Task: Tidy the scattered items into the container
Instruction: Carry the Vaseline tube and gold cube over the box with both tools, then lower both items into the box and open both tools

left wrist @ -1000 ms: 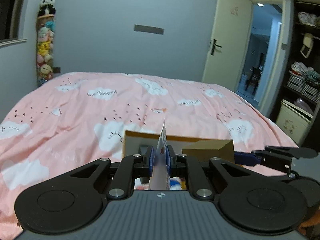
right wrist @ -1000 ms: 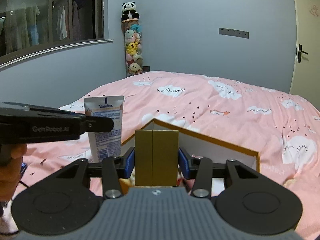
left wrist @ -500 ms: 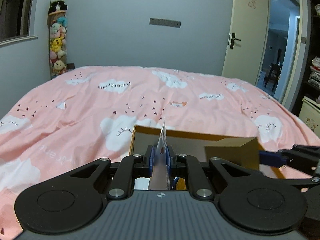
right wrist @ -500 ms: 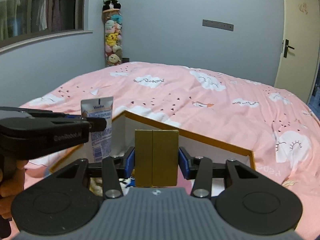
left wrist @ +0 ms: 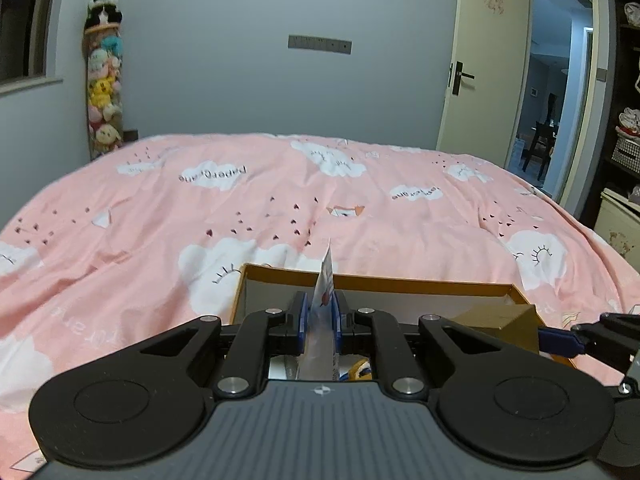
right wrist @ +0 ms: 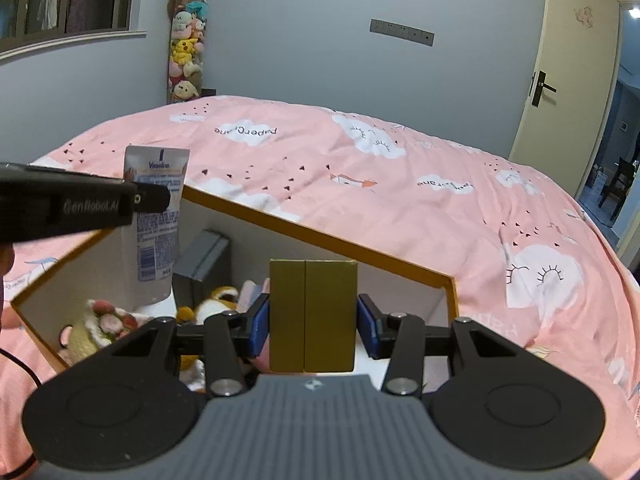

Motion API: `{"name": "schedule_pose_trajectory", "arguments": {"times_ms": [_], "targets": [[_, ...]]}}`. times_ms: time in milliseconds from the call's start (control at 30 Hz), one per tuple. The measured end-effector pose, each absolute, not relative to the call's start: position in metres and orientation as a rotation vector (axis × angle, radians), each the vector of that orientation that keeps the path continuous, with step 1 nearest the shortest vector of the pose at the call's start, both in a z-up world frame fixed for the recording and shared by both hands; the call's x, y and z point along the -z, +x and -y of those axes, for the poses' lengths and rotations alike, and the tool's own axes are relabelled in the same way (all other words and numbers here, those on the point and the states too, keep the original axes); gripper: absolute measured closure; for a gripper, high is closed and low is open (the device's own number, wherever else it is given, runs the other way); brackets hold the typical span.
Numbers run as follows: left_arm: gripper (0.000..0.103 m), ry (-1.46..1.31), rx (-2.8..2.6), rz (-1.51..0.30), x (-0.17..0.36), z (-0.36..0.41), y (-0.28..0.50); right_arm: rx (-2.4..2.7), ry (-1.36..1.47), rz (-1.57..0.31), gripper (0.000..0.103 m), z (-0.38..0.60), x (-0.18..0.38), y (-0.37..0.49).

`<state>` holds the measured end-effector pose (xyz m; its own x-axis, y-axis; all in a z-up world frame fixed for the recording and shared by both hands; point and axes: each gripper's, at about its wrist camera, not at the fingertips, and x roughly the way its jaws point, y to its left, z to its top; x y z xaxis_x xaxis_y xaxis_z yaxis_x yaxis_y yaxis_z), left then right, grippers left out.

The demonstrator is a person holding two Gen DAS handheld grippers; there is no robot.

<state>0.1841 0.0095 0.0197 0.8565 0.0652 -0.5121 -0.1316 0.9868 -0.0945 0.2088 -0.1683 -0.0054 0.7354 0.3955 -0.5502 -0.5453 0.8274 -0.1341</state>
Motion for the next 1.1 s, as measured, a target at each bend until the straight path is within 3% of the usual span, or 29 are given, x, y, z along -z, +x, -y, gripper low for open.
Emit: {"name": "schedule_pose_trajectory", "arguments": {"times_ms": [433,833,1100], "targets": [[0.089,-0.14,-0.096,-0.611,0.004,-0.026,0.2,-0.511,-0.316,-0.569,0.055,0.175,0.013,0.219],[0.089,0.272,-0.226,-0.568,0.012,0.022,0.193,-0.508,-0.313,-0.613,0.055,0.175,0.024,0.222],[0.088,0.112,-0.214,-0.714,0.018,-0.002,0.203,-0.488,-0.338,-0.634,0.055,0.174,0.029,0.226]]}}
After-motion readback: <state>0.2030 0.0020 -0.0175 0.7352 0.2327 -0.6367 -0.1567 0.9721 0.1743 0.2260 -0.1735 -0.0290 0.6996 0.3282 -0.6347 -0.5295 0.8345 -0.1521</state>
